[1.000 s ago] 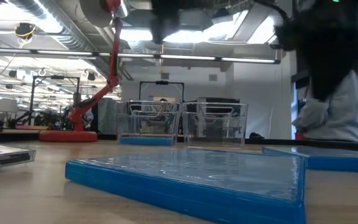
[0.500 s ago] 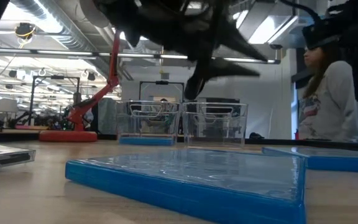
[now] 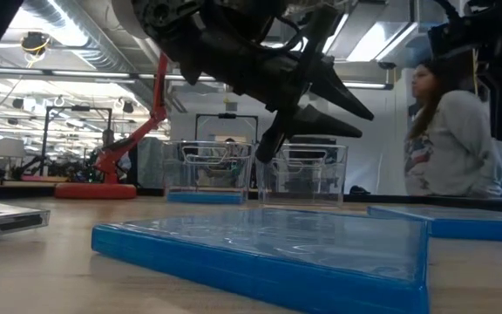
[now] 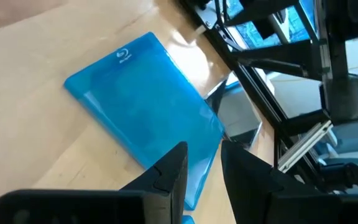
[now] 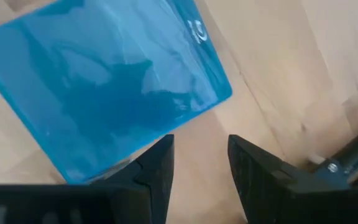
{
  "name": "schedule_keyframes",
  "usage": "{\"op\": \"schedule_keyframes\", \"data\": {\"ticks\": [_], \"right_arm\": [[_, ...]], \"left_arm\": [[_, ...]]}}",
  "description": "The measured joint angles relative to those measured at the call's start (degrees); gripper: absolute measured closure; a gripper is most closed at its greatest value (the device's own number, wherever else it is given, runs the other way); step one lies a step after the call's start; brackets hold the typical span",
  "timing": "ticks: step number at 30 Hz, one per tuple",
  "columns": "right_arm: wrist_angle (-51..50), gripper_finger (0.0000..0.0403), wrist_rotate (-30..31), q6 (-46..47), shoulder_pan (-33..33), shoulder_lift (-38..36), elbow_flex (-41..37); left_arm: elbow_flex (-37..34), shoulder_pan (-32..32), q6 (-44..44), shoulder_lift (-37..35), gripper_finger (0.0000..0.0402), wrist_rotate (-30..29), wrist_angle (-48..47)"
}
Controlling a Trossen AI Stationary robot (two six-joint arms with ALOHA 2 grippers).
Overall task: Pick & place jewel cases by type
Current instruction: Put the right blue CD case into the left transparent bin
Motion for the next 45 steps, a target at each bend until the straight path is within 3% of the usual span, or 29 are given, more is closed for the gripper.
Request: {"op": "schedule_keyframes", "data": {"ticks": [5, 10, 21, 33, 39, 45], "right_arm": [[2.32, 0.0248, 0.0, 0.12, -0.02, 0.0, 0.0], [3.09, 0.0245, -0.03, 0.14, -0.02, 0.0, 0.0], [3.72, 0.0165, 0.42, -0.11, -0.02, 0.0, 0.0], [0.59, 0.016, -5.12, -6.32, 0.53, 0.0, -0.23], [7.11, 0.016, -11.11, -6.08, 0.67, -0.02, -8.57], [16.0, 0.016, -11.52, -9.49, 0.71, 0.0, -14.3]], "left_arm": [[0.0, 0.33, -1.07, 0.0, 0.029, 1.07, -0.45], [0.0, 0.33, -1.31, 0.0, 0.0242, 1.07, -1.0], [0.0, 0.31, -4.16, 0.0, 0.0132, -0.48, -1.29], [0.0, 0.51, -10.7, 0.0, 0.0125, 0.31, -1.27], [0.0, 1.77, -12.04, 0.0, 0.0128, 0.32, -2.72], [0.0, 3.02, -12.88, 0.0, 0.0129, 2.28, -2.95]]}}
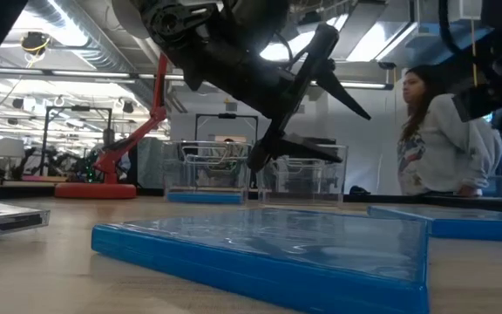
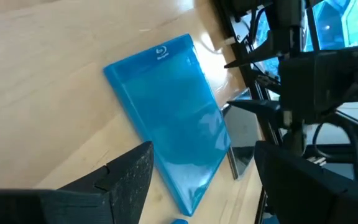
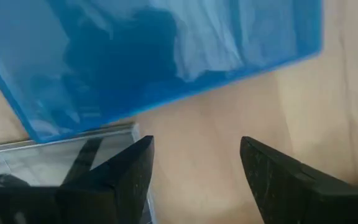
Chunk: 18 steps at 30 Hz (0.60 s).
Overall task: Pick & place jewel cases by type
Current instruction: Put the right blue CD case into the left transparent bin
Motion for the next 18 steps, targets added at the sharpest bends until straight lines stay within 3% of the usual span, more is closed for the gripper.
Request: {"op": "schedule_keyframes", "data": {"ticks": [11, 14, 18], "right_arm": [[14.82, 0.016, -3.05, -7.3, -1.65, -0.57, -8.48], [15.18, 0.016, -2.84, -7.95, -2.7, -0.59, -9.04], [14.54, 0.016, -3.05, -12.83, -3.88, -0.42, -8.07]], "left_arm": [[0.0, 1.01, -1.69, 0.09, 0.0129, 1.87, -0.34], [0.0, 1.05, -3.3, 0.93, 0.0129, 3.9, -3.19], [-0.04, 1.46, -7.77, 4.43, 0.0129, 1.77, -3.49]]}}
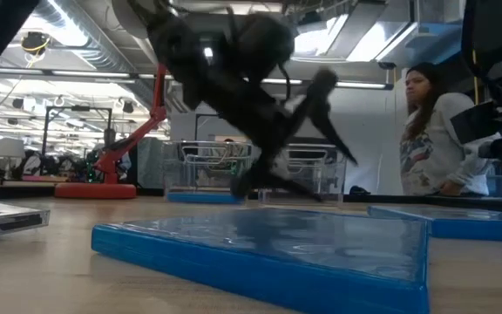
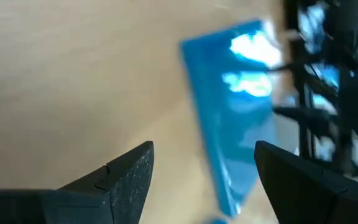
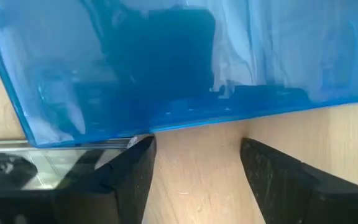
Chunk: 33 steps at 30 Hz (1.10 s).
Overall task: Pick & place jewel cases by type
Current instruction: Put the right blue CD case into the left transparent bin
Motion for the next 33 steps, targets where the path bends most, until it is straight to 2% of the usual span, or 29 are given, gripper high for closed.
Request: {"op": "schedule_keyframes", "data": {"ticks": [4, 7, 10, 16, 21, 28, 33], "right_arm": [[0.51, 0.016, -0.11, -4.16, -1.02, 0.22, 0.6], [1.07, 0.016, 0.01, -4.61, -1.76, 0.27, 0.97], [2.19, 0.016, 0.45, -4.58, -2.07, 0.27, 1.02], [4.5, 0.0159, 2.2, -4.83, -2.07, 0.31, 1.02], [5.53, 0.0159, 3.27, -4.93, -2.07, 0.33, 1.06], [5.79, 0.0159, 3.64, -4.49, -2.07, 0.33, 1.08], [7.08, 0.0159, 4.51, -4.72, -2.16, 0.38, 1.1]], "left_arm": [[0.25, 0.35, -5.47, 4.03, 0.0129, 0.92, 9.51], [0.77, 0.25, -8.67, 6.47, 0.0129, 4.0, 15.66], [1.4, 0.22, -10.61, 7.74, 0.0129, 4.67, 17.72], [1.7, 0.38, -10.43, 8.11, 0.0129, 4.67, 17.55], [1.66, 1.38, -10.07, 7.84, 0.013, 9.49, 16.57], [1.45, 1.33, -5.35, 4.8, 0.0131, 2.34, 8.86], [1.53, 1.34, -5.94, 4.19, 0.0131, 0.87, 5.42]]}}
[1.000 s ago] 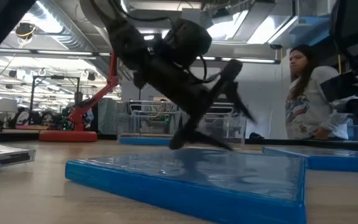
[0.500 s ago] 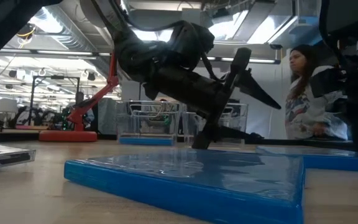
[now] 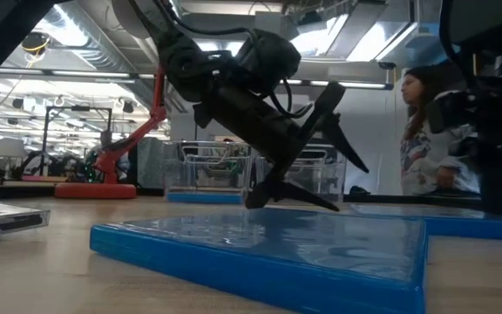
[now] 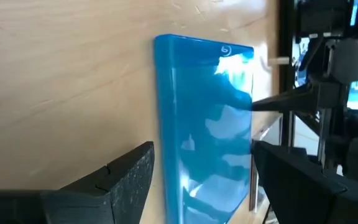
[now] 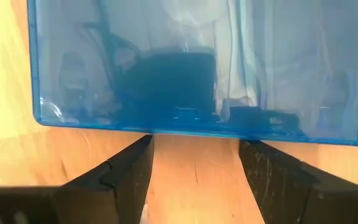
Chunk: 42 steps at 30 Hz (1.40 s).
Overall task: Pick & place jewel cases by type
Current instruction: Put the right blue CD case into the left transparent bin
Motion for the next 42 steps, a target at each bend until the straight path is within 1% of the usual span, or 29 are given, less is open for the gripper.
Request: {"op": "schedule_keyframes", "data": {"ticks": [3, 5, 7, 11, 16, 20, 24, 27, 32, 34, 37, 42], "right_arm": [[0.97, 0.0159, 0.05, 0.21, 0.0, 0.0, 0.02], [3.6, 0.0159, 1.15, 0.11, 0.0, 0.0, 0.04], [5.5, 0.0159, 2.82, 0.08, 0.0, 0.0, 0.12], [9.04, 0.016, 3.36, -0.85, -0.18, 0.02, 0.07], [9.35, 0.016, 6.35, 0.23, -0.23, -0.04, 0.15], [10.34, 0.016, 8.45, 0.27, -0.39, -0.04, 0.13], [11.95, 0.016, 8.45, 0.25, -0.33, -0.04, 0.13], [12.79, 0.016, 8.45, 0.32, -0.33, -0.07, 0.12], [13.95, 0.016, 10.02, 0.27, -0.39, -0.09, 0.11], [14.07, 0.016, 10.21, 0.26, -0.39, -0.08, 0.11], [14.17, 0.016, 10.24, 0.2, -0.39, 0.54, 0.11], [15.21, 0.016, 10.15, -0.01, -0.62, 2.98, 0.18]], "left_arm": [[0.09, 0.0, -0.88, -0.15, 0.0131, -0.07, -2.12], [0.46, -0.05, -0.81, -0.15, 0.0131, 0.01, -3.72], [1.01, -0.07, -0.23, -0.2, 0.0131, 0.01, -5.76], [1.81, -0.09, 1.37, -0.2, 0.0131, 0.07, -8.19], [1.84, 0.17, 1.55, -0.15, 0.0131, 2.14, -8.42], [1.73, 0.15, 2.37, -0.15, 0.0131, 2.15, -7.56], [1.57, 0.11, 1.56, 0.08, 0.0131, 2.7, -3.78], [1.55, -0.02, 4.42, 0.09, 0.0131, 3.03, -2.93], [1.55, -0.07, 6.7, 0.09, 0.0131, 2.98, -2.44], [1.55, -0.07, 6.72, 0.09, 0.0135, 2.8, -2.32], [1.55, -0.05, 6.72, 0.09, 0.0153, 2.85, -1.88], [1.55, 0.05, 6.88, 0.09, 0.0184, 5.2, -2.42]]}}
